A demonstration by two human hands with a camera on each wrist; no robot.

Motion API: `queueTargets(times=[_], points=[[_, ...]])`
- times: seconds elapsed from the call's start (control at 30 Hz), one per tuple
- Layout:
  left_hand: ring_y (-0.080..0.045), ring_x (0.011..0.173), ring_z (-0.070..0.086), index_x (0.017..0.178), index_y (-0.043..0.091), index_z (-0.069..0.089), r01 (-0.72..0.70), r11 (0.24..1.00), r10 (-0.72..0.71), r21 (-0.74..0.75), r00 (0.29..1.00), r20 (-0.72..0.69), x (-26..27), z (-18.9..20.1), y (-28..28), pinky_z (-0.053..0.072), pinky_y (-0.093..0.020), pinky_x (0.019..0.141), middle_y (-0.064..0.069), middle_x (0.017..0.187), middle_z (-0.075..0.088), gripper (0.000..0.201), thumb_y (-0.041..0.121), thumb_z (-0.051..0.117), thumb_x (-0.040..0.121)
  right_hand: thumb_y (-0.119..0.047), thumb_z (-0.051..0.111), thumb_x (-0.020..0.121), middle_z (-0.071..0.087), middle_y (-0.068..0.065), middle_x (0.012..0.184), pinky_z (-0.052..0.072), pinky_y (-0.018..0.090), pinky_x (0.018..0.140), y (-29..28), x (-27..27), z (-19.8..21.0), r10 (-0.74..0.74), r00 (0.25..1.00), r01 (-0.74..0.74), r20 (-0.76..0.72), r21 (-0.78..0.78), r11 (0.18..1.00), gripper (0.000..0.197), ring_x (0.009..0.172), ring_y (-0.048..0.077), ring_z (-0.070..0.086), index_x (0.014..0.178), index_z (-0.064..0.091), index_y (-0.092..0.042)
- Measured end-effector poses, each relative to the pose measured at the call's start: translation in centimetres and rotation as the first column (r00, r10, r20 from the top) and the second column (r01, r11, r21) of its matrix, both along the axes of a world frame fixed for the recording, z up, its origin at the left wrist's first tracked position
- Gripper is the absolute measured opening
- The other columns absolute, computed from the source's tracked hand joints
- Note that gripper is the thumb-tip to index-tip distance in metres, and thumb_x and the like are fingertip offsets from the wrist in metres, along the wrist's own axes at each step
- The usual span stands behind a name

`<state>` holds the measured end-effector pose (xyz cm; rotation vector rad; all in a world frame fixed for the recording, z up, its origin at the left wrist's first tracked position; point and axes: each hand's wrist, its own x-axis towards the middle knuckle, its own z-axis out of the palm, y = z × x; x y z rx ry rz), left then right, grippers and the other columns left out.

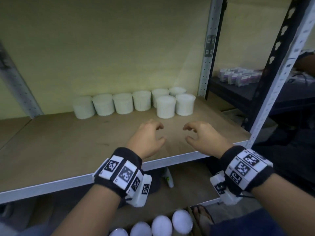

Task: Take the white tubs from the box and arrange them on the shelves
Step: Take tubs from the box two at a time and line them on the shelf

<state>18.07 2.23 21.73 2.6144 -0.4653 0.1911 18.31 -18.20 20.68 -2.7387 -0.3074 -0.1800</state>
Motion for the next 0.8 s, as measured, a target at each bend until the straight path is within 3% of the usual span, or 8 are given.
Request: queueTargets(times=[0.13,0.27,0.33,0.43,0.57,0.8], points=[[-0.008,0.097,0.048,0.114,0.020,0.059,0.036,0.998,-0.037,-0.045,0.999,-0.027,-2.9,-2.1,0.1,0.032,-0.016,0.083,0.004,0.113,0.054,0.028,0.031,0.059,0.089,-0.026,0.058,0.088,0.058,-0.002,0.118,0.049,0.035,0.094,0.4,-2.9,-2.2,-0.007,1.000,0.009,-0.028,0.050,0.999,0.033,0.108,0.017,0.055,0.120,0.059,-0.022],[-0.010,0.089,0.049,0.105,0.021,0.060,0.072,0.995,-0.078,-0.072,0.993,-0.085,-4.7,-5.2,0.2,0.038,-0.020,0.081,0.005,0.104,0.053,0.021,0.030,0.061,0.087,-0.025,0.060,0.087,0.058,-0.004,0.106,0.048,0.027,0.084,0.8,-5.2,-4.7,-0.013,0.999,0.016,-0.043,0.064,0.998,0.026,0.090,0.011,0.053,0.113,0.062,-0.020],[-0.009,0.087,0.049,0.103,0.020,0.061,0.082,0.993,-0.092,-0.080,0.987,-0.130,-5.5,-7.1,0.2,0.039,-0.020,0.080,0.005,0.102,0.055,0.019,0.029,0.061,0.086,-0.023,0.062,0.086,0.058,-0.003,0.101,0.050,0.029,0.086,0.9,-5.9,-6.0,-0.012,0.998,0.016,-0.064,0.064,0.998,0.025,0.087,0.012,0.053,0.110,0.064,-0.018],[-0.013,0.091,0.054,0.104,0.017,0.061,0.089,0.994,-0.099,-0.055,0.971,-0.217,-5.9,-9.8,0.4,0.042,-0.021,0.079,0.003,0.101,0.057,0.021,0.028,0.062,0.085,-0.024,0.062,0.086,0.059,0.000,0.104,0.050,0.029,0.088,0.7,-6.5,-7.8,-0.038,0.987,0.046,-0.157,0.047,0.998,0.027,0.095,0.015,0.058,0.112,0.064,-0.017],[-0.020,0.100,0.058,0.109,0.013,0.061,0.090,0.996,-0.074,0.028,0.929,-0.363,-5.6,-13.5,0.9,0.047,-0.030,0.087,-0.004,0.110,0.055,0.026,0.027,0.061,0.086,-0.025,0.061,0.087,0.058,0.000,0.108,0.051,0.032,0.091,0.5,-6.6,-10.4,-0.076,0.957,0.083,-0.281,0.012,0.996,0.029,0.101,0.017,0.059,0.115,0.063,-0.020],[-0.026,0.109,0.057,0.117,0.010,0.058,0.128,0.976,0.002,0.179,0.809,-0.588,-5.0,-21.0,1.7,0.048,-0.034,0.093,-0.010,0.120,0.057,0.036,0.025,0.062,0.085,-0.020,0.059,0.088,0.062,0.009,0.121,0.047,0.029,0.093,1.0,-6.3,-16.9,-0.104,0.853,0.098,-0.511,-0.040,0.994,0.035,0.112,0.024,0.059,0.123,0.059,-0.011]])
